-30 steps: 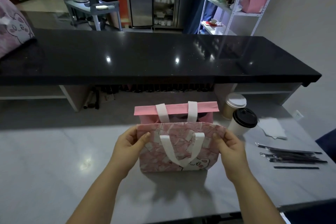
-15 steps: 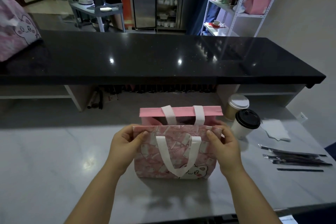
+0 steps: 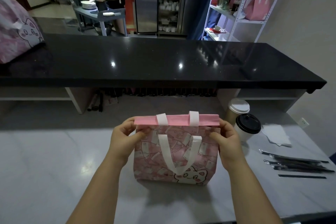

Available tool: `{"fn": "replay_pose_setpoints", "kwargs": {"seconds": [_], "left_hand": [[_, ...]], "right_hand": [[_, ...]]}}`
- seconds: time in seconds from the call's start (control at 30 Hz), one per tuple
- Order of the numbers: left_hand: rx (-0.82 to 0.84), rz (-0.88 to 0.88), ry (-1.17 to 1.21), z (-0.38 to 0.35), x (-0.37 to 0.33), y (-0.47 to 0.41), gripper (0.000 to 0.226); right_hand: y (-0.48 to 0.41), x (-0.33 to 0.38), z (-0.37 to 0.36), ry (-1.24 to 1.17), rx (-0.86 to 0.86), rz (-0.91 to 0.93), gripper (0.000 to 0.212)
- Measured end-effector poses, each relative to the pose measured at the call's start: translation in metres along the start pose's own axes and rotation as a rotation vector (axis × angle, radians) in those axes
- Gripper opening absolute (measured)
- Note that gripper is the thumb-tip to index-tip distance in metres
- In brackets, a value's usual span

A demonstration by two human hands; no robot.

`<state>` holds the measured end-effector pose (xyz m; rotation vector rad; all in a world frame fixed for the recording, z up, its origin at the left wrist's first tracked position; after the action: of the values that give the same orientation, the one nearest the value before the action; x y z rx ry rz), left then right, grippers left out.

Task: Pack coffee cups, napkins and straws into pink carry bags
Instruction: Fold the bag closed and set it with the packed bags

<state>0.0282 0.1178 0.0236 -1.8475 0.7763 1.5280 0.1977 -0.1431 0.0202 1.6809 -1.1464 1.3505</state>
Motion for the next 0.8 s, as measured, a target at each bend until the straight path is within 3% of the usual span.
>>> {"fn": "replay_pose_setpoints", "kwargs": {"seconds": [0.13, 0.2, 0.3, 0.37, 0.43, 0.53, 0.7, 0.8], "left_hand": [[-0.112, 0.007, 0.055, 0.005, 0.006, 0.007, 0.020], [-0.113, -0.013, 0.038, 0.005, 0.002, 0.006, 0.030], [-0.083, -0.059, -0.117, 0.005, -0.008, 0.002, 0.043], [-0.046, -0.109, -0.237, 0.003, -0.014, 0.000, 0.034], [-0.027, -0.125, -0.286, 0.002, -0.018, -0.001, 0.029], [-0.035, -0.127, -0.294, 0.000, -0.020, -0.001, 0.031], [-0.047, -0.143, -0.319, -0.002, -0.023, 0.001, 0.033], [-0.046, -0.137, -0.312, -0.004, -0.024, 0.003, 0.030]], "right_hand": [[0.002, 0.004, 0.008, 0.156, -0.058, 0.078, 0.037], [0.002, 0.013, 0.008, 0.337, -0.073, 0.153, 0.048], [0.005, 0.042, -0.013, 0.723, 0.117, 0.335, 0.087], [0.008, 0.065, -0.034, 0.995, 0.274, 0.489, 0.100], [0.012, 0.078, -0.059, 1.284, 0.438, 0.609, 0.091], [0.017, 0.077, -0.081, 1.598, 0.647, 0.726, 0.061], [0.003, 0.085, -0.083, 1.814, 0.750, 0.725, 0.049], [-0.001, 0.101, -0.094, 1.822, 0.831, 0.836, 0.043]]}}
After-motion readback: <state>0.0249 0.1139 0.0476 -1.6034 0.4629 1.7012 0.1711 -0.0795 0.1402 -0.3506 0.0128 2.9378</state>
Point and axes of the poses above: each hand's wrist, its own y-axis away from the middle knuckle, its own z-axis out of the back of the hand, x = y × z, the point moved 8 cm from there along -y, towards the middle knuckle, and after that the axes turned 1 degree about z, right-handed, at the moved point
